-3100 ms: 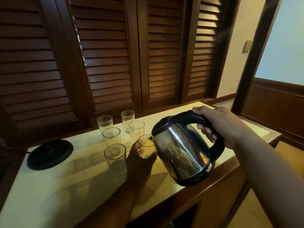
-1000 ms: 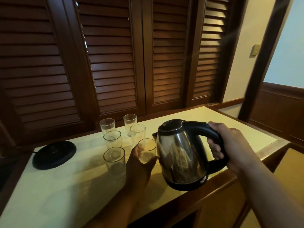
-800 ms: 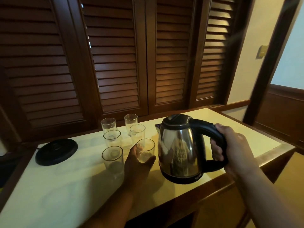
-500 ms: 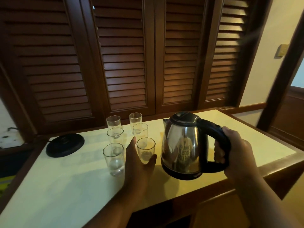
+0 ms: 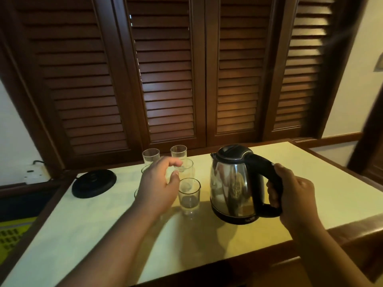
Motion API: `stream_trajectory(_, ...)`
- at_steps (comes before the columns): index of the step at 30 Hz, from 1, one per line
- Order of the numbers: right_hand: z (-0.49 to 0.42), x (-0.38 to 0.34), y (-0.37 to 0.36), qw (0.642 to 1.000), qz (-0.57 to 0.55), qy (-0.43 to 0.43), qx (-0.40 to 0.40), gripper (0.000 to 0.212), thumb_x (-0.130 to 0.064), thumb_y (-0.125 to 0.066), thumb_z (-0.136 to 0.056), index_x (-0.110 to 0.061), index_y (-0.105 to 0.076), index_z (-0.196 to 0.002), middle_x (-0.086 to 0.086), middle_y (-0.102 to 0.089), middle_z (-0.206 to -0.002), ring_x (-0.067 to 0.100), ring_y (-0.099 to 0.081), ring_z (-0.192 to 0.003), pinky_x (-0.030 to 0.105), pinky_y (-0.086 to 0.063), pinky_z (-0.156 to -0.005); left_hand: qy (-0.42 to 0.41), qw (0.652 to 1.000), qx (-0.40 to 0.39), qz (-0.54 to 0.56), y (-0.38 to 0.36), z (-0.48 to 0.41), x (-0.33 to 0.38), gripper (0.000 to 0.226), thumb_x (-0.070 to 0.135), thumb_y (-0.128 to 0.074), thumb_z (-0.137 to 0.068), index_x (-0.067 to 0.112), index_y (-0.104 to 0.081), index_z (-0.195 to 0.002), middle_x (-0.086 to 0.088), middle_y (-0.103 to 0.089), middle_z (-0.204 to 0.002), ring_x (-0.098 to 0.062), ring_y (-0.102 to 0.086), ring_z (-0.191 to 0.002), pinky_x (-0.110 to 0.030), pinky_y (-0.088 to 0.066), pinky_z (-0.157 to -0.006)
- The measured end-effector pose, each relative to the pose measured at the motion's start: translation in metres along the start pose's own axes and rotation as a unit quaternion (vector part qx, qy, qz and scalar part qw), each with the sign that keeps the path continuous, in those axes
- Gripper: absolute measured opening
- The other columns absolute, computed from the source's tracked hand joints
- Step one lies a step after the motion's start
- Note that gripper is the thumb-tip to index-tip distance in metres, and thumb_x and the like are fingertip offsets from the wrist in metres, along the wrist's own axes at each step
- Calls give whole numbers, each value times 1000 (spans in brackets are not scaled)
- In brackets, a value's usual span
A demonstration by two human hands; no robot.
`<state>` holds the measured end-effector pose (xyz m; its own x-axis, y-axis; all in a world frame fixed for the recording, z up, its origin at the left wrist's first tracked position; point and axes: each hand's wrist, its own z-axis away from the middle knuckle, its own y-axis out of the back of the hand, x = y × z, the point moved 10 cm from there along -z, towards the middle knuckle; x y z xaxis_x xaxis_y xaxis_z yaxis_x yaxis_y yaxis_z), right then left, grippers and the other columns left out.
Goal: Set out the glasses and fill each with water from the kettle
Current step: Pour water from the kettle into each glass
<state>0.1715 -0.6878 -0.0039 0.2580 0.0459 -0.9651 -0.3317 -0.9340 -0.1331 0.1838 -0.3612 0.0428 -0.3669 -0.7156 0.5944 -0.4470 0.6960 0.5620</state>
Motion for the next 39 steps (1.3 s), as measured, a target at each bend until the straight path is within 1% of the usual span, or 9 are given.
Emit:
stream_trajectory(5,-14,3,-13,1000,0,-9,9,50,-33,-55,-104,5,-63,-71,17,-53,-57,21,-46,-45,38,-41,-64,-41,975,-205,-69,-30,-52,-22,41,23,-78,-86,42,-64,-119,19,-59,-124,-7,-56,-121,-30,-46,-97)
stream_trajectory(9,-25,6,-21,1000,11,-16,23,49,-33,-57,-103,3,-64,-71,14,-53,-55,23,-47,-48,39,-41,-65,-48,944,-276,-172,-57,-78,-38,73,32,-88,-75,37,-54,-139,16,-49,-141,-12,-50,-130,-24,-37,-98)
stream_trajectory(14,-38,9,-33,998,35,-20,39,50,-33,-58,-102,3,-65,-69,12,-54,-52,28,-48,-51,42,-42,-67,-35,895,-382,-227,-99,-97,-75,102,42,-92,-68,34,-36,-153,5,-36,-160,-22,-42,-142,-36,-41,-112)
stream_trajectory(18,-43,12,-40,997,34,-39,55,47,-33,-59,-102,1,-67,-71,13,-55,-56,28,-49,-55,43,-41,-69,-28,881,-416,-224,-116,-105,-92,107,39,-93,-68,30,-33,-156,1,-41,-159,-24,-43,-142,-38,-42,-111)
stream_trajectory(24,-42,6,-53,994,89,-1,63,53,-38,-56,-102,0,-68,-68,8,-58,-53,26,-55,-55,38,-47,-67,-15,870,-462,-173,-134,-107,-108,105,34,-95,-68,31,-34,-154,4,-57,-135,-20,-58,-112,-28,-48,-87)
stream_trajectory(30,-35,3,-66,991,114,36,66,66,-42,-51,-105,1,-59,-56,13,-55,-50,25,-56,-54,42,-48,-77,0,881,-464,-99,-138,-110,-111,76,32,-97,-65,25,-55,-127,6,-61,-117,-21,-63,-108,-43,-57,-96)
stream_trajectory(32,-33,3,-68,991,110,39,68,69,-43,-51,-105,5,-57,-56,18,-54,-52,21,-56,-51,43,-47,-79,-14,885,-458,-86,-136,-110,-108,72,33,-97,-66,23,-58,-125,9,-60,-116,-17,-61,-110,-34,-54,-97)
stream_trajectory(36,-33,4,-72,993,90,38,60,70,-49,-50,-103,7,-59,-60,19,-53,-53,26,-53,-53,48,-45,-82,-31,899,-427,-92,-127,-116,-103,68,39,-92,-69,24,-59,-127,11,-61,-114,-7,-59,-103,-12,-43,-77)
stream_trajectory(39,-37,-2,-71,994,83,47,51,70,-55,-52,-97,5,-60,-62,18,-52,-53,26,-53,-53,51,-46,-82,24,901,-432,-27,-123,-122,-107,64,28,-96,-67,21,-59,-119,9,-65,-113,-12,-63,-105,-19,-51,-76)
